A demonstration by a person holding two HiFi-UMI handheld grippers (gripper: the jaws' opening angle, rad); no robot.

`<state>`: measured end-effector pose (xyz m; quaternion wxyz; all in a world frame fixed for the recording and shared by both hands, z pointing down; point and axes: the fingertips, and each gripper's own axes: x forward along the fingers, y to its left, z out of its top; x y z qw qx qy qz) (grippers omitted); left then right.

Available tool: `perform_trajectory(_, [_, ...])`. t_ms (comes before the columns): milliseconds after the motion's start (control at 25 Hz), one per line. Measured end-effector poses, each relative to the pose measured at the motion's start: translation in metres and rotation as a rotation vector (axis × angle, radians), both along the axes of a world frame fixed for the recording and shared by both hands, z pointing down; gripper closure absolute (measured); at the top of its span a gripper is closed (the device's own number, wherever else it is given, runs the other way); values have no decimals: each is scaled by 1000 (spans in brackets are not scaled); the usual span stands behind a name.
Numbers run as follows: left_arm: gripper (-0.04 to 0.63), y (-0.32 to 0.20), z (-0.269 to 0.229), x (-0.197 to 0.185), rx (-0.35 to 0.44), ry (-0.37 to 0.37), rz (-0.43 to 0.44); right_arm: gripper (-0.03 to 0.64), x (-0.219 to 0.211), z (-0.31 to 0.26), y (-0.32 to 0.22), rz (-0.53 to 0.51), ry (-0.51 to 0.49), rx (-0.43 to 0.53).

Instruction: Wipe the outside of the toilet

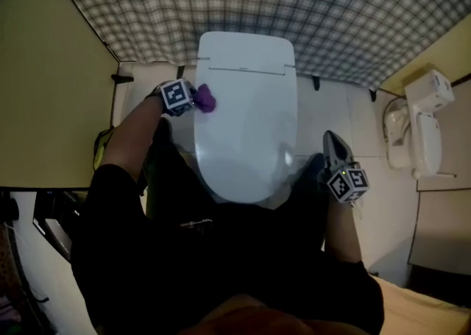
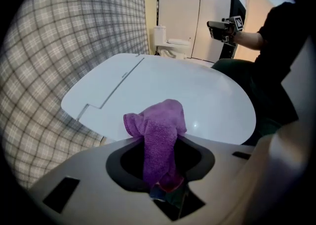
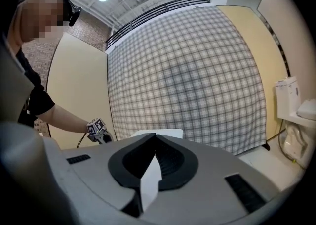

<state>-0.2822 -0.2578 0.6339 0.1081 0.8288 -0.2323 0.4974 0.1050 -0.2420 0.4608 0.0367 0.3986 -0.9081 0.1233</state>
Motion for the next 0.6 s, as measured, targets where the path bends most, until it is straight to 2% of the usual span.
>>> perform_trajectory(160, [463,8,10,-11,11,46,17,614,-19,-12,3,-2,56,2])
perform_trajectory(360, [464,10,8,-24,16,10,64,614,-23,-22,6,3,99,5])
perform_trajectory(600, [465,9,10,-16,-9,6,74,614,-16,-18,3,-1,69,1])
